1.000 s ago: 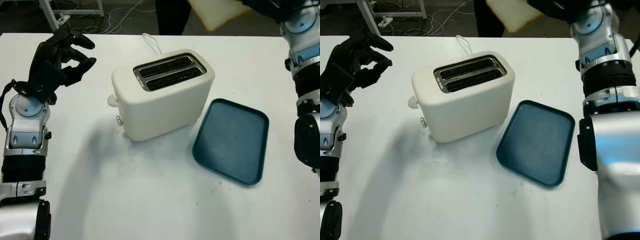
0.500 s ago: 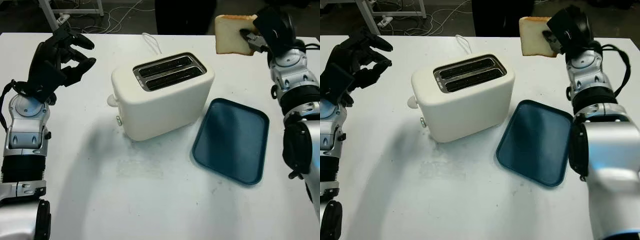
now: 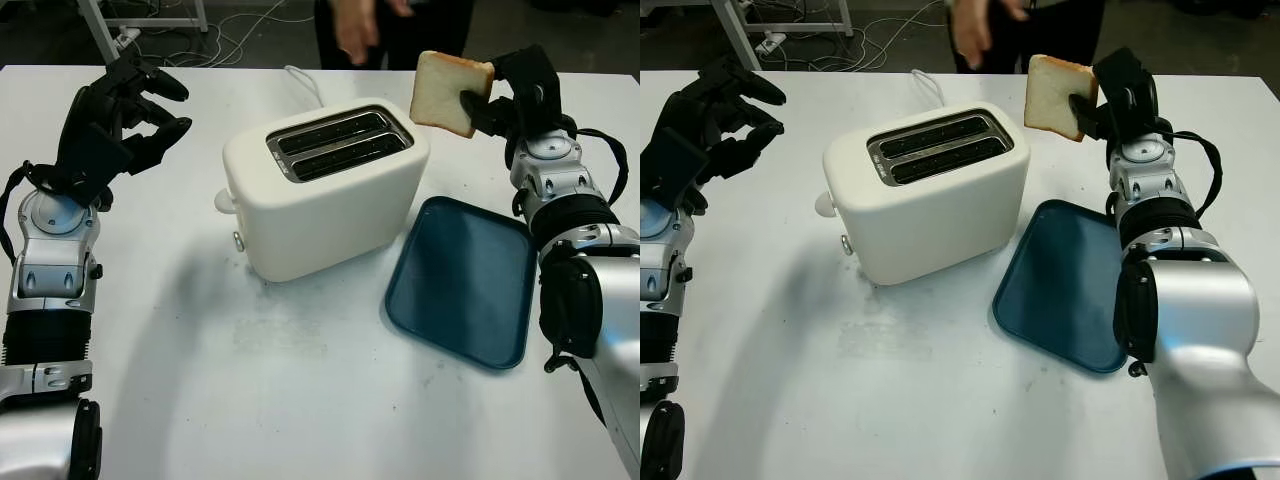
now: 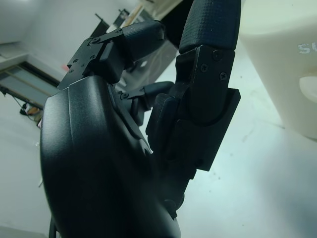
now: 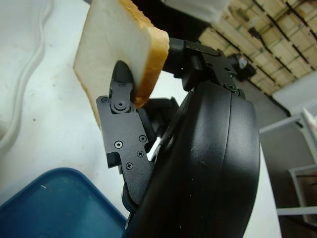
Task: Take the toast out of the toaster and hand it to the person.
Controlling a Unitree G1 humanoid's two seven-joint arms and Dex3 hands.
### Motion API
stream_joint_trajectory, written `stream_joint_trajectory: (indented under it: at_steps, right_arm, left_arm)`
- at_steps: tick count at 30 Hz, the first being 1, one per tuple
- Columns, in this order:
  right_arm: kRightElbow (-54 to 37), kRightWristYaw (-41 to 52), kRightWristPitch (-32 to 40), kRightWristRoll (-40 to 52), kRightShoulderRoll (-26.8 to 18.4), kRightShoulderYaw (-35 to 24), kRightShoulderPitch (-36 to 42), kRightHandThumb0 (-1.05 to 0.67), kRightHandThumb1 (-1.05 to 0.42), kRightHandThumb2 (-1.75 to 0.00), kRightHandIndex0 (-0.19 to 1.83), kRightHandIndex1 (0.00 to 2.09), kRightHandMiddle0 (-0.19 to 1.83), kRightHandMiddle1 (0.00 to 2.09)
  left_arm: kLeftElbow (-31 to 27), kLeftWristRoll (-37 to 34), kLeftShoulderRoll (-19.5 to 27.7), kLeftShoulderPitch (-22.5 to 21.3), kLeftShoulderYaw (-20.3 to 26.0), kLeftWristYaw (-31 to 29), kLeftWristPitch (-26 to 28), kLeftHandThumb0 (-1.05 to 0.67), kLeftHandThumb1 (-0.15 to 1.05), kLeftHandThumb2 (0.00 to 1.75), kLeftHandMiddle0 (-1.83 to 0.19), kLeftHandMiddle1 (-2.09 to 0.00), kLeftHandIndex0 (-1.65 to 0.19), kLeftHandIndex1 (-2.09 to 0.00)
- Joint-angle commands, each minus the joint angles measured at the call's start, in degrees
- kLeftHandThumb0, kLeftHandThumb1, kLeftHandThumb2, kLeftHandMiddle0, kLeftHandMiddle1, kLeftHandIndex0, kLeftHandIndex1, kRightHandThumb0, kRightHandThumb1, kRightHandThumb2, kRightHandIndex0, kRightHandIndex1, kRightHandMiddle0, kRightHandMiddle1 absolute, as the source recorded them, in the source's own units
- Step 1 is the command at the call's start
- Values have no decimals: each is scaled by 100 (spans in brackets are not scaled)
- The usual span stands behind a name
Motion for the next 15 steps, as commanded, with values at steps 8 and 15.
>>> stream_joint_trajectory:
  at_steps: [8, 15]
  right_arm:
    - [8, 65, 1, 145, 56, -138, 23, -8, -92, -42, 53, 175, 19, 175]
    - [-11, 26, -28, 131, 87, -129, 24, -10, -92, -39, 59, 175, 24, 175]
  left_arm:
    - [34, 24, 83, 43, 35, -31, -73, -105, 92, 20, -32, -149, -30, -140]
    - [42, -43, 53, 44, 56, -92, -58, -105, 92, 18, -32, -147, -31, -139]
